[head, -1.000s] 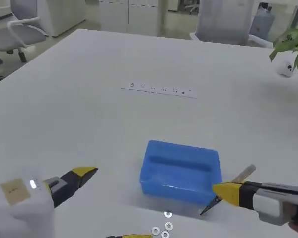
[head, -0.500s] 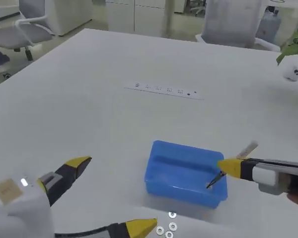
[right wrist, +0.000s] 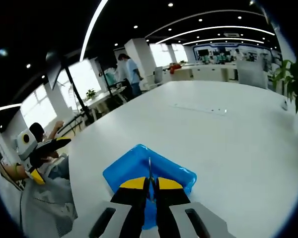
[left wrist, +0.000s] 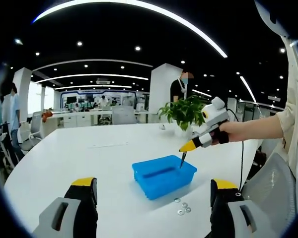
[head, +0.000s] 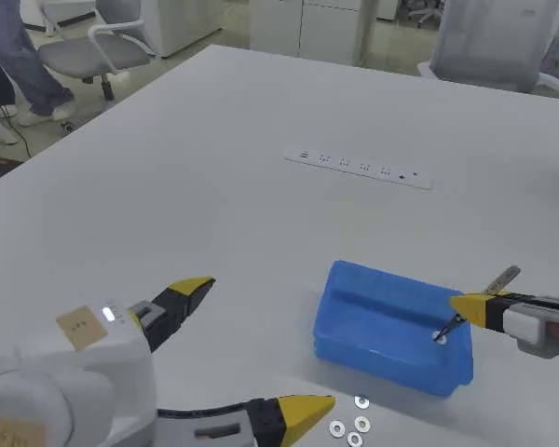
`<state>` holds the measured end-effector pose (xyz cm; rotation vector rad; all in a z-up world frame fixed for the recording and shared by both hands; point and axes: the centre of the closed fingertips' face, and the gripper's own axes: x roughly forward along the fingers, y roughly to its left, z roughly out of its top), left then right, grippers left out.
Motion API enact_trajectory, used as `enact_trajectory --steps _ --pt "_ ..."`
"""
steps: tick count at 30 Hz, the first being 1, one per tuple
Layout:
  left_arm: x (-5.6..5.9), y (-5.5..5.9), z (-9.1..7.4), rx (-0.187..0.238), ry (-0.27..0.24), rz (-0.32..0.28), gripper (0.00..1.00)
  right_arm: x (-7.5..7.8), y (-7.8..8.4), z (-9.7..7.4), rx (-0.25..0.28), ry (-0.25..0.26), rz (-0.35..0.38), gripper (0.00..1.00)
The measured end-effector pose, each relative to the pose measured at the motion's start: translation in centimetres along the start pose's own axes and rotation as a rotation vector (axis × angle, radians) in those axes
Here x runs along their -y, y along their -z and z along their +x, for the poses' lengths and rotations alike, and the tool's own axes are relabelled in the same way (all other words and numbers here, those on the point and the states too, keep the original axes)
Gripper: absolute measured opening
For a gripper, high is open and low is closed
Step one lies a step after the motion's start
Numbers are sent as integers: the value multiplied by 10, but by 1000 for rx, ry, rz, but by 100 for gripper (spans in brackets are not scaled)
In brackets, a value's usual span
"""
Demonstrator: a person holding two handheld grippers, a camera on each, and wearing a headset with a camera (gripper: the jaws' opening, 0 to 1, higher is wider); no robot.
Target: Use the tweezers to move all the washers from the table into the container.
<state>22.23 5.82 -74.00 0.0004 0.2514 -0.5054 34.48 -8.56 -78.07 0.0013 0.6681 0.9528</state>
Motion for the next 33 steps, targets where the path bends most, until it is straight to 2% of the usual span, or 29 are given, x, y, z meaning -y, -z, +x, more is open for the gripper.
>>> enact_trajectory --steps 5,11,15,20,26,33 --pt "0 2 0 -11 -1 12 96 6 10 12 -30 20 -69 3" --pt "-1 3 0 -14 -4 16 96 9 18 20 -43 32 -131 3" --pt "-3 2 -1 -6 -11 6 96 12 21 23 -56 36 -149 3" --pt "-2 4 0 -16 -5 3 95 10 21 23 -48 29 -162 3" --pt "-2 6 0 -28 -7 9 95 -6 3 9 50 8 -175 3" --pt "-4 5 0 -18 -11 -12 95 -44 -6 -10 123 -71 -171 3"
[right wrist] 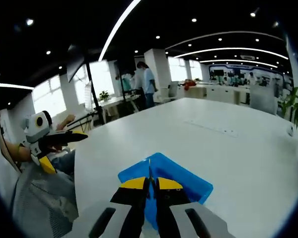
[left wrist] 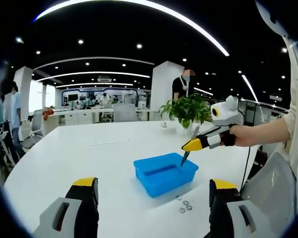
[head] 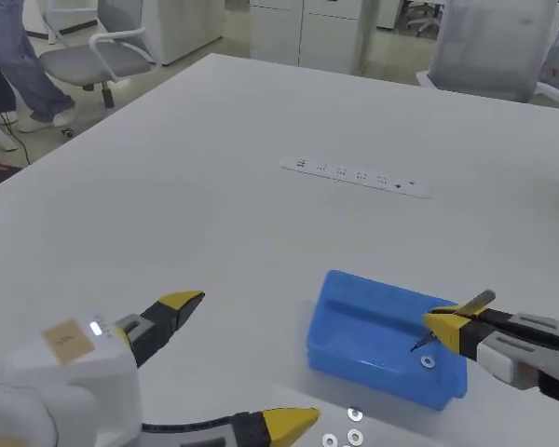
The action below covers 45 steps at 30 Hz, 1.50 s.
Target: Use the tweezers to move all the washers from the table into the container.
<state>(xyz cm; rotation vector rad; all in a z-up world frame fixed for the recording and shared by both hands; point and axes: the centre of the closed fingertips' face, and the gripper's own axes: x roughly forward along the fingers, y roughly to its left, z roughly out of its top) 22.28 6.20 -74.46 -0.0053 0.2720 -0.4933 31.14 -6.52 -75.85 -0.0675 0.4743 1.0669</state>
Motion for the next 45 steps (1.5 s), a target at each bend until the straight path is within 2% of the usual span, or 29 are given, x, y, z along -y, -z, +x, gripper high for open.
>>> enact_trajectory --steps 4,6,9,10,16,18,20,26,34,39,43,45 --pt "1 1 1 -7 5 4 94 -22 0 -2 22 -47 21 3" --pt "1 2 1 -9 5 5 94 -29 3 -2 22 -48 31 3" --pt "1 0 0 -2 5 2 94 -39 16 3 5 -71 46 3" --pt "1 -1 0 5 6 -2 94 -48 24 6 -17 -89 66 3" --pt "-1 -3 -1 15 -1 -6 94 -61 54 15 -81 -112 132 3" --pt "-1 -6 -2 32 1 -12 94 -64 61 17 -97 -116 148 3" --pt "0 -7 -3 41 2 -17 94 -66 66 19 -108 -119 166 3" --pt "-1 -6 -2 32 0 -16 94 -70 71 24 -121 -128 181 3" --pt "-1 -7 -3 38 2 -18 94 -79 77 28 -162 -132 115 3" --pt "-1 -6 -3 32 1 -14 93 -86 80 28 -196 -139 34 3" --pt "0 -6 -3 30 4 -9 93 -91 81 28 -223 -141 -77 3" --pt "1 -5 -3 29 7 -8 93 -97 82 29 -241 -157 -188 4"
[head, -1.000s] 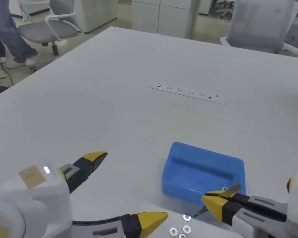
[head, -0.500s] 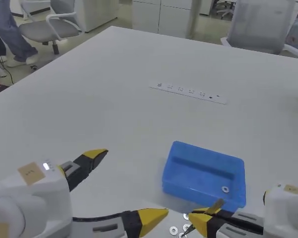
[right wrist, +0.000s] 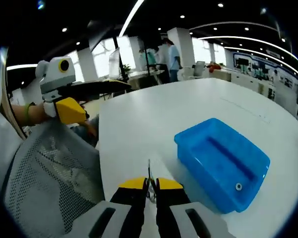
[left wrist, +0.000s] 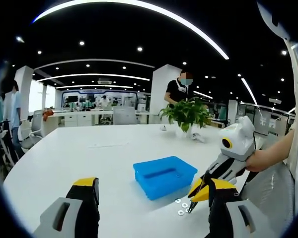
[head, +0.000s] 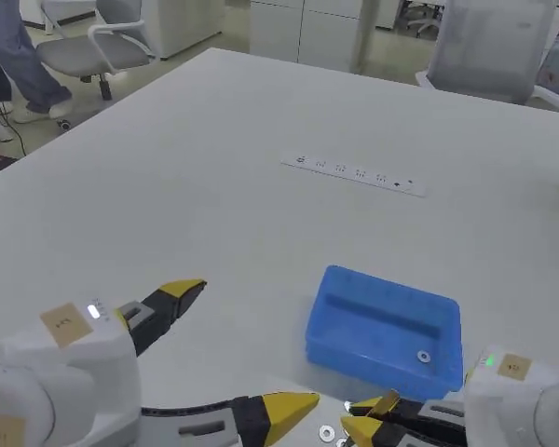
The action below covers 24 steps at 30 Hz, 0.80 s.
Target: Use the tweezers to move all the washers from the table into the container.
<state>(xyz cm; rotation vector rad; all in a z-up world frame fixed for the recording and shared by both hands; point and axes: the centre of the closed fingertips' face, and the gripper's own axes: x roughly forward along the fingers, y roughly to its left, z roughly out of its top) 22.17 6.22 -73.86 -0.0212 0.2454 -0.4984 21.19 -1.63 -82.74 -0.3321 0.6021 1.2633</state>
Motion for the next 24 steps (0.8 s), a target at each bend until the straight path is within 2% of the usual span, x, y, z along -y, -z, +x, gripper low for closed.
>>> enact_trajectory --steps 3,5,10,12,15,19,24 --pt "0 0 0 -2 -1 2 93 -8 0 3 -41 8 -169 3" --pt "0 1 0 -3 1 -1 93 -11 1 5 -60 20 -218 3" --pt "0 3 0 -17 1 5 93 -12 -1 7 -32 32 -176 3" --pt "0 3 1 -16 3 4 93 -9 -1 6 -30 38 -164 3" --pt "1 3 1 -13 11 0 93 1 -2 2 -19 49 -102 3" --pt "3 4 2 -20 20 3 93 13 -21 -11 65 76 -29 3" --pt "4 4 2 -19 25 3 93 38 -51 -36 101 137 -62 3"
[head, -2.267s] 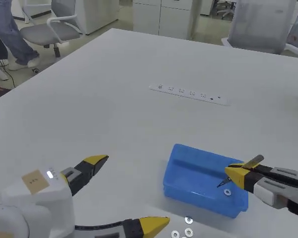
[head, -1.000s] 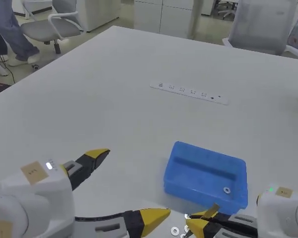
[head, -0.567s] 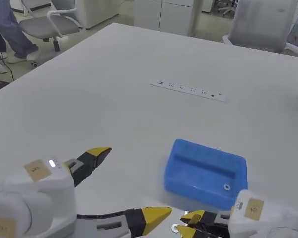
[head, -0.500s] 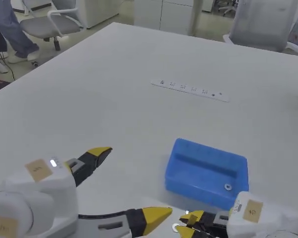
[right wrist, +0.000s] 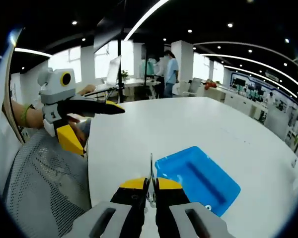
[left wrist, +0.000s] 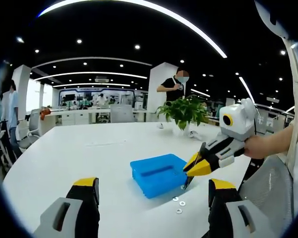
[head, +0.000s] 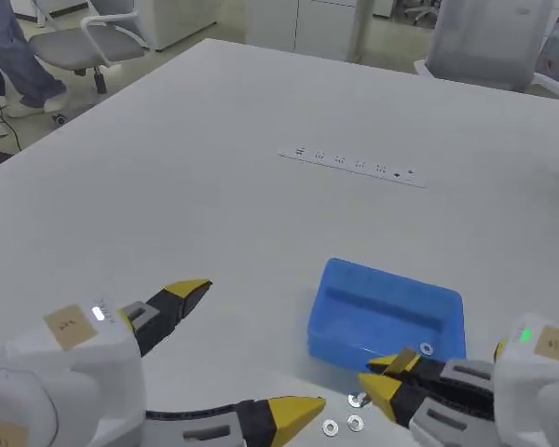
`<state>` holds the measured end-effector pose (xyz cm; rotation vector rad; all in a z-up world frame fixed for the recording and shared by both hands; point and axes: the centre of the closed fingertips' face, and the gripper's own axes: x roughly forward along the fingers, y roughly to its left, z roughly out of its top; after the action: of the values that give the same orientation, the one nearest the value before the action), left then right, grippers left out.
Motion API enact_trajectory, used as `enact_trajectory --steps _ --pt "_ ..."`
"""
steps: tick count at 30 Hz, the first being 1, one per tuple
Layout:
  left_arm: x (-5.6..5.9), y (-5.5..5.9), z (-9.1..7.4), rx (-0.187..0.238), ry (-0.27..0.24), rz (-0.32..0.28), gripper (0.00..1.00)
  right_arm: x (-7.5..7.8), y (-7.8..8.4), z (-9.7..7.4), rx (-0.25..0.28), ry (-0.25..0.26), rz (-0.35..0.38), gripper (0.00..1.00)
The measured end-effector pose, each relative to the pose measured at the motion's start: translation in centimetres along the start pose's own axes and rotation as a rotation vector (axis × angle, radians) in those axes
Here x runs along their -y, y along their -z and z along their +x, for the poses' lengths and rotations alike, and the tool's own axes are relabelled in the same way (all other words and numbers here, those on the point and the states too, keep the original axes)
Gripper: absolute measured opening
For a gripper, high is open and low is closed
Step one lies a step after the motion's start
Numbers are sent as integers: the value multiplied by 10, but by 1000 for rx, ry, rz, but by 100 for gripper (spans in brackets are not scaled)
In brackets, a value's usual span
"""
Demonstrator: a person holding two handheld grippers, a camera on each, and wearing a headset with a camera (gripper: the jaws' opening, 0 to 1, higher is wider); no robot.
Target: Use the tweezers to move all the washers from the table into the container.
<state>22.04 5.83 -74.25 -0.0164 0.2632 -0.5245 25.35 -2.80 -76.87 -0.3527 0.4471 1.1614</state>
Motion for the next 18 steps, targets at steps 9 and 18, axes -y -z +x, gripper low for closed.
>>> enact_trajectory --steps 9,18 --pt "-1 -1 -1 6 -3 -2 93 54 -38 -17 -21 60 -156 2" --pt "-2 -1 -1 6 -8 -2 93 86 -39 -8 -49 6 -83 3"
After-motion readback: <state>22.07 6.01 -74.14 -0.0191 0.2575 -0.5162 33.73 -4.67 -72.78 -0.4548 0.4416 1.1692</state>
